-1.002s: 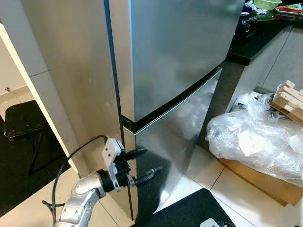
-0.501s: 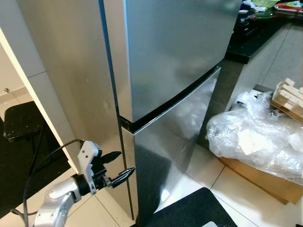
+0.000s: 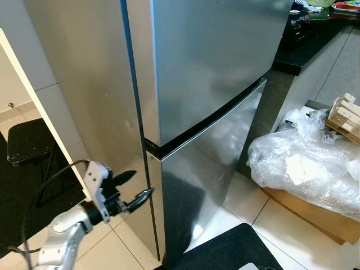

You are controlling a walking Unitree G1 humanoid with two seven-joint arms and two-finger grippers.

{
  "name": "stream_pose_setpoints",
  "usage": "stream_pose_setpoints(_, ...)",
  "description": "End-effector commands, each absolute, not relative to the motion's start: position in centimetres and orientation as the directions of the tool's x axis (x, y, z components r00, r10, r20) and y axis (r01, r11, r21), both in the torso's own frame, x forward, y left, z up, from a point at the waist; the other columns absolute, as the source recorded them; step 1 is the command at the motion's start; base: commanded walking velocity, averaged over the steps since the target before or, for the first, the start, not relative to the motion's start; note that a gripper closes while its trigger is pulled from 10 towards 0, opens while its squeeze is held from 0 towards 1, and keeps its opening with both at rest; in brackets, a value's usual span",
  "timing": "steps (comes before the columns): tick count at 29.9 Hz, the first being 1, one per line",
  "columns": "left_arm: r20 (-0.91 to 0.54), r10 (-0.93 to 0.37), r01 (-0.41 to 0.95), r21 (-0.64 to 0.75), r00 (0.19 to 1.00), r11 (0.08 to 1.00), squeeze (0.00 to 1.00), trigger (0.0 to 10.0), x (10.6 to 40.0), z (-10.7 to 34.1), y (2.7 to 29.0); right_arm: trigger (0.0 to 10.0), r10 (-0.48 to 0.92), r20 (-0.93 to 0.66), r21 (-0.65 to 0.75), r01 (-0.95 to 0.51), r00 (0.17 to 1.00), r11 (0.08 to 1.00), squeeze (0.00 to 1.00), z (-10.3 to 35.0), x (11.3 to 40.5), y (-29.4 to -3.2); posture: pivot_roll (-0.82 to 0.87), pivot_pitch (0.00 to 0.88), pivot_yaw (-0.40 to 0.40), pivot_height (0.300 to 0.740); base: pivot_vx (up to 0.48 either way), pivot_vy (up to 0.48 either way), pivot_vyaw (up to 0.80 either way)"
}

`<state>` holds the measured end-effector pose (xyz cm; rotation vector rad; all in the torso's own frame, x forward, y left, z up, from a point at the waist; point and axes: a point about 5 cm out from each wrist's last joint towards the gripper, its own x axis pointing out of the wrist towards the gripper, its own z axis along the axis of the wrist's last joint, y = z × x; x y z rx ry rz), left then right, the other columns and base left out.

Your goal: Restocking fridge

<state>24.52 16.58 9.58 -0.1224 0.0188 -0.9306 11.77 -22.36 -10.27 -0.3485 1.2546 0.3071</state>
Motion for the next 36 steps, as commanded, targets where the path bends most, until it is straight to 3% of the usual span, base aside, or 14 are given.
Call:
stream_pose_setpoints(1, 0.040, -0.816, 0.813, -0.118, 0.577, 0.570, 0.00, 10.0, 24.5, 9.6, 15.9, 10.0, 0.036, -0.960, -0.087, -0.415, 0.279, 0.906, 0.00, -10.3, 11.8, -22.2, -0.04, 0.000, 0.007, 0.740, 0.000, 0.000, 0.00)
stream_pose_setpoints(13, 0.044, -0.813, 0.812, -0.100, 0.581, 0.575, 0.00, 10.0, 25.4, 9.4, 14.7, 10.0, 0.031, -0.959, -0.092, -0.412, 0.281, 0.907, 0.00, -10.3, 11.8, -22.3, -0.04, 0.000, 0.006, 0.740, 0.000, 0.000, 0.00)
stream_pose_setpoints(27, 0.026, -0.750, 0.750, -0.064, 0.661, 0.659, 0.00, 10.0, 26.6, 9.3, 15.3, 10.0, 0.031, -0.960, -0.089, -0.409, 0.277, 0.908, 0.00, -10.4, 11.5, -22.1, -0.05, 0.000, 0.018, 0.740, 0.000, 0.000, 0.00)
stream_pose_setpoints(36, 0.058, -0.787, 0.790, -0.048, 0.614, 0.612, 0.00, 10.0, 27.6, 9.9, 13.6, 10.0, 0.028, -0.960, -0.094, -0.409, 0.280, 0.908, 0.00, -10.4, 11.6, -22.2, -0.05, 0.000, 0.018, 0.740, 0.000, 0.000, 0.00)
